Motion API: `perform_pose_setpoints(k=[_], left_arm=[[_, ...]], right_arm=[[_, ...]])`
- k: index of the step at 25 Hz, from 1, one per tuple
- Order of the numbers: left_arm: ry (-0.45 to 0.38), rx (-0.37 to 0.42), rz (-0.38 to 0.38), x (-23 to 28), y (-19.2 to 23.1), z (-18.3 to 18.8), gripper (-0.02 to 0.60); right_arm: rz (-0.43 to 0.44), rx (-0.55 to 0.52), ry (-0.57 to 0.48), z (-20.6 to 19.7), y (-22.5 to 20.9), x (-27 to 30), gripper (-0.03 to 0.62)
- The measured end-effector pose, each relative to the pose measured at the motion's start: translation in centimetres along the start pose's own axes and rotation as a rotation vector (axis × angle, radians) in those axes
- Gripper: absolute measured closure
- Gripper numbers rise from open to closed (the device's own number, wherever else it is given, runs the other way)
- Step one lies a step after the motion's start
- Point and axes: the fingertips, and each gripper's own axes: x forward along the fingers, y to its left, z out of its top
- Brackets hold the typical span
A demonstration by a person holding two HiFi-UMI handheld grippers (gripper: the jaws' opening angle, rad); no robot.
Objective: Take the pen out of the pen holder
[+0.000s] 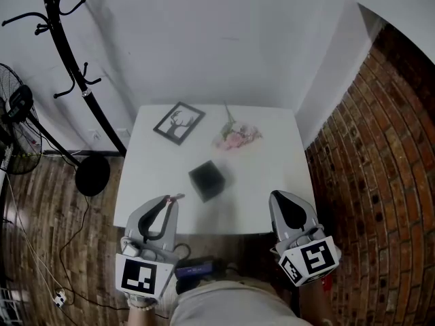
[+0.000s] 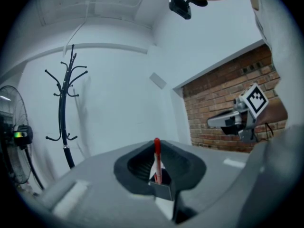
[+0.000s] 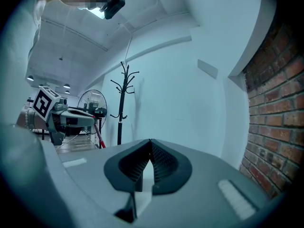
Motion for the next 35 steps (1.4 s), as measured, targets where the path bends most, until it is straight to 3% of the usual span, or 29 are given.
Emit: perform_pose_setpoints(k=[35], left_arm=[[-0.003, -0.028, -0.021, 0.5, -1.0, 0.2, 0.551]], right_arm=[[0.011, 0.009, 0.003, -0.4, 0.0, 0.2, 0.592]])
